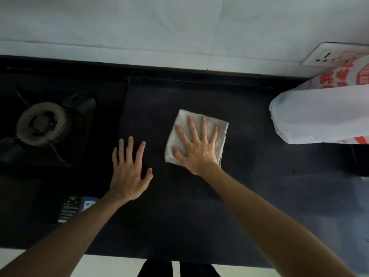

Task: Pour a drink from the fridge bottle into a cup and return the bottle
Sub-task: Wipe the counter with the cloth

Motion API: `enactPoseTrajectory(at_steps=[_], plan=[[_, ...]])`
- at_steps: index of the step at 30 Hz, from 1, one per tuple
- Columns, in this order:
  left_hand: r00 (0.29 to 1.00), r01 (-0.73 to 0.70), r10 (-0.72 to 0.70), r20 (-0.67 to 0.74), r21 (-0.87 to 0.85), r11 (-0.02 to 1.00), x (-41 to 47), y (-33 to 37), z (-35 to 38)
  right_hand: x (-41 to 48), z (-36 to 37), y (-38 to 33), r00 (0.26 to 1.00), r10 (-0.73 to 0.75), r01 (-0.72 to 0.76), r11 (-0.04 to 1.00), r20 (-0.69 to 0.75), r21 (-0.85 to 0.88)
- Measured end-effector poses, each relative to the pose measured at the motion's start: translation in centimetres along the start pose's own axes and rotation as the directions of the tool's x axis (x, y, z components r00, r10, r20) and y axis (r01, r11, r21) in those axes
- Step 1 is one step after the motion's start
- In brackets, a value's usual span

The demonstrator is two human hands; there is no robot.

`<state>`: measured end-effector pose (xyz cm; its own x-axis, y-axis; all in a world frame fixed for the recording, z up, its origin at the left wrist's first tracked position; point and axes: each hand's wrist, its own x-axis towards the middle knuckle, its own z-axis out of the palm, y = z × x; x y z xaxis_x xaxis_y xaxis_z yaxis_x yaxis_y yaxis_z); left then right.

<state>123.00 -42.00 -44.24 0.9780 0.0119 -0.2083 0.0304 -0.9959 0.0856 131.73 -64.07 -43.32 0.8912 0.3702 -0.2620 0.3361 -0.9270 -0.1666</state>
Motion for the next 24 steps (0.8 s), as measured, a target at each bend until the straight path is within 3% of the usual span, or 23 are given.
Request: enactPoseTrajectory(at_steps=[6,11,17,24], plan=[[1.000,0.001,-0.001,0.011,0.002,1.000,-0.2,-0.1,-0.4,-9.6,2.6,-2.6,0.988,-0.137,0.139,0.990,0.065,-0.021],[1.000,0.012,-0.012,0.029,-0.001,1.000,-0.1,-0.1,-0.4,-0.7,0.7,-2.4,0.980,-0.185,0.189,0.981,0.068,-0.051],[1.000,0.016,-0.015,0.019,-0.004,1.000,0.0,0.0,-0.1,5.9,0.0,-4.0,0.998,-0.061,0.061,0.995,0.002,-0.078],[1.000,0.002,-0.002,0.006,0.042,0.999,0.0,0.2,0.2,-6.4,1.9,-1.0,0.985,-0.174,0.174,0.983,0.014,-0.050]])
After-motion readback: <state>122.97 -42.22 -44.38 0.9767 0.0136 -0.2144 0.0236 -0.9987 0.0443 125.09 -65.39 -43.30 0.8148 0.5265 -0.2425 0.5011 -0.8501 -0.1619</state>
